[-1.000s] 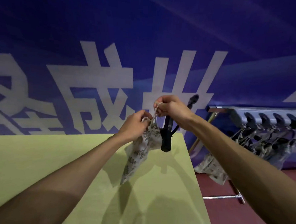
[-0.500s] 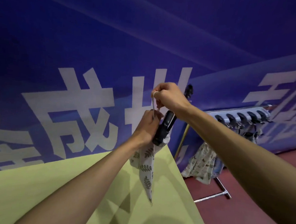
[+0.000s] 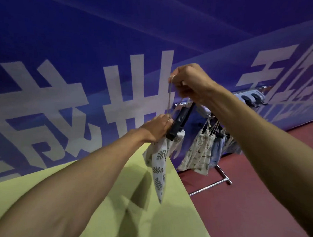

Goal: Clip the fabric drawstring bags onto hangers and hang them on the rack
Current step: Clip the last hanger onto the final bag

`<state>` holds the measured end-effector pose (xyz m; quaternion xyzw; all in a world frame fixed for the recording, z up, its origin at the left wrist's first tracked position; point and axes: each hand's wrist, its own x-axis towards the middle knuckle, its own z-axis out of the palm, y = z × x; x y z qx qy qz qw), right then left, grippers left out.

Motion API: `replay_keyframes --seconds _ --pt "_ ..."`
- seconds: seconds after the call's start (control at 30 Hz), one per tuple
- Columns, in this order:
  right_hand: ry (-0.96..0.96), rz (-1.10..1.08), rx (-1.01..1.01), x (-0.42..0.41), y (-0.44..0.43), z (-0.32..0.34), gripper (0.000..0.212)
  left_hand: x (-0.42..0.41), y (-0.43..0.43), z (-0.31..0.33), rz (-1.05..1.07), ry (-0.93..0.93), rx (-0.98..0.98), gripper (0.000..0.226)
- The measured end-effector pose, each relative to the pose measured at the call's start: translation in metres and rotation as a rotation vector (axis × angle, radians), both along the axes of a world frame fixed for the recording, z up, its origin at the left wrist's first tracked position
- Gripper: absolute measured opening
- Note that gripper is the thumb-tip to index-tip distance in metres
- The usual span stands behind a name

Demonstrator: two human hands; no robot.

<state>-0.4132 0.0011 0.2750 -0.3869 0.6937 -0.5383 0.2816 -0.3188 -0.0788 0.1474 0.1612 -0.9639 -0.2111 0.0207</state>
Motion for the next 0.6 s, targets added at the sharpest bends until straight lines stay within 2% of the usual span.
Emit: replay_keyframes --seconds 0.13,0.2,0.27,0.33,0.43,0.5,0.6 --pt "-0.111 -0.044 -0.09 -0.045 0.024 -0.004 0.023 -0.039 0.011 0.0 -0.024 -0.022 0.105 0.033" --pt "-0.076 -0.086 -0.093 -0.067 0.037 -0.006 0.022 -0.061 0.014 0.004 -0.051 -0.019 0.201 0.027" --pt "-0.011 -0.132 -0.083 -0.091 0.05 -0.007 0.018 -0.082 0.023 0.017 -0.002 0.052 0.46 0.016" --pt "0.015 -0.159 -0.071 -0.114 0.061 -0.009 0.014 -0.105 0.033 0.031 0.053 0.136 0.629 0.007" --pt "0.039 -0.145 -0.013 -0.144 0.078 -0.019 0.012 -0.143 0.046 0.045 0.099 0.293 0.674 0.033" --pt "0.034 -0.115 0.035 -0.164 0.09 -0.028 0.013 -0.166 0.057 0.051 0.064 0.36 0.687 0.026" --pt "-0.011 -0.082 0.071 -0.199 0.11 -0.044 0.017 -0.204 0.072 0.046 -0.009 0.338 0.737 0.004"
